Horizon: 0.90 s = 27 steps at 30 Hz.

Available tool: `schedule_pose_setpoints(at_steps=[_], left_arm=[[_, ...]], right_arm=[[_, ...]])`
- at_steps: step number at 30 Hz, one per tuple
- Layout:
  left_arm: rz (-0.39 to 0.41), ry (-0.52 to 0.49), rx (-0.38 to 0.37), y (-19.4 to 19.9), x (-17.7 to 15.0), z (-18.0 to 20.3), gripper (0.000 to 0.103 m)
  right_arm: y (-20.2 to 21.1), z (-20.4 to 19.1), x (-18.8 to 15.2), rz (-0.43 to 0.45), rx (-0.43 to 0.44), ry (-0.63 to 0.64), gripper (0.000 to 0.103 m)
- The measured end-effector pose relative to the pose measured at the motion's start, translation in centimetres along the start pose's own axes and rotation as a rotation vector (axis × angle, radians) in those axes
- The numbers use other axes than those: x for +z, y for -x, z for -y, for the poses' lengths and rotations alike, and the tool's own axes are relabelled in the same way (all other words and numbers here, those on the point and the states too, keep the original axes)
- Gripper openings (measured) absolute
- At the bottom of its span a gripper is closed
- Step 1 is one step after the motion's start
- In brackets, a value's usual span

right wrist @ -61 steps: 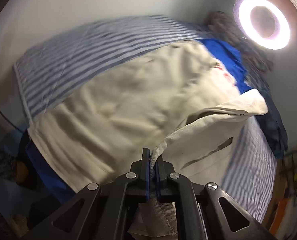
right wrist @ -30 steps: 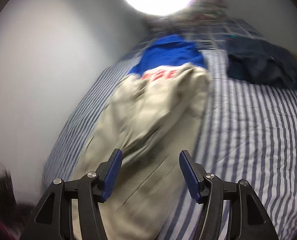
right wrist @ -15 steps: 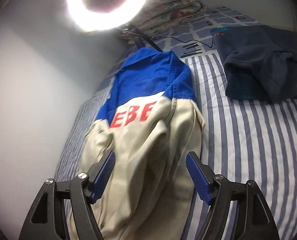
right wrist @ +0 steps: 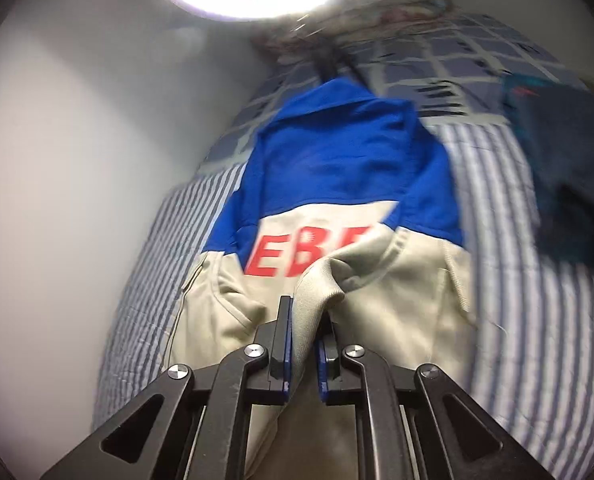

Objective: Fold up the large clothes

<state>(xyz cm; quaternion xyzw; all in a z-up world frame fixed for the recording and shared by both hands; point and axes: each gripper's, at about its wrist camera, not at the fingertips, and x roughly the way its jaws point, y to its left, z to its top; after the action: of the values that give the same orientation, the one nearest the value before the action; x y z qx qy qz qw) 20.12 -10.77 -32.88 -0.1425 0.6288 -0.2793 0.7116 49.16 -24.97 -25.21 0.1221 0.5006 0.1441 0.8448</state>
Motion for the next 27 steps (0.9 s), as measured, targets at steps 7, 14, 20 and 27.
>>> schedule_pose_setpoints(at_steps=[7, 14, 20, 27], left_arm=[[-0.043, -0.007, -0.012, -1.2, -0.3, 0.5, 0.005], [-0.04, -0.002, -0.053, -0.7, -0.9, 0.8, 0.005], [0.007, -0.003, -0.084, 1.2, -0.7, 1.0, 0.005], [0.134, -0.04, -0.073, 5.2, -0.5, 1.2, 0.017]], right_arm=[[-7.3, -2.3, -1.4, -0.142, -0.096, 0.073, 0.023], [1.4, 1.8, -3.0, -0.004, 0.121, -0.053, 0.032], [6.9, 1.4, -11.4, -0.083, 0.015, 0.083, 0.039], [14.4, 1.6, -21.3, -0.166, 0.019, 0.034, 0.053]])
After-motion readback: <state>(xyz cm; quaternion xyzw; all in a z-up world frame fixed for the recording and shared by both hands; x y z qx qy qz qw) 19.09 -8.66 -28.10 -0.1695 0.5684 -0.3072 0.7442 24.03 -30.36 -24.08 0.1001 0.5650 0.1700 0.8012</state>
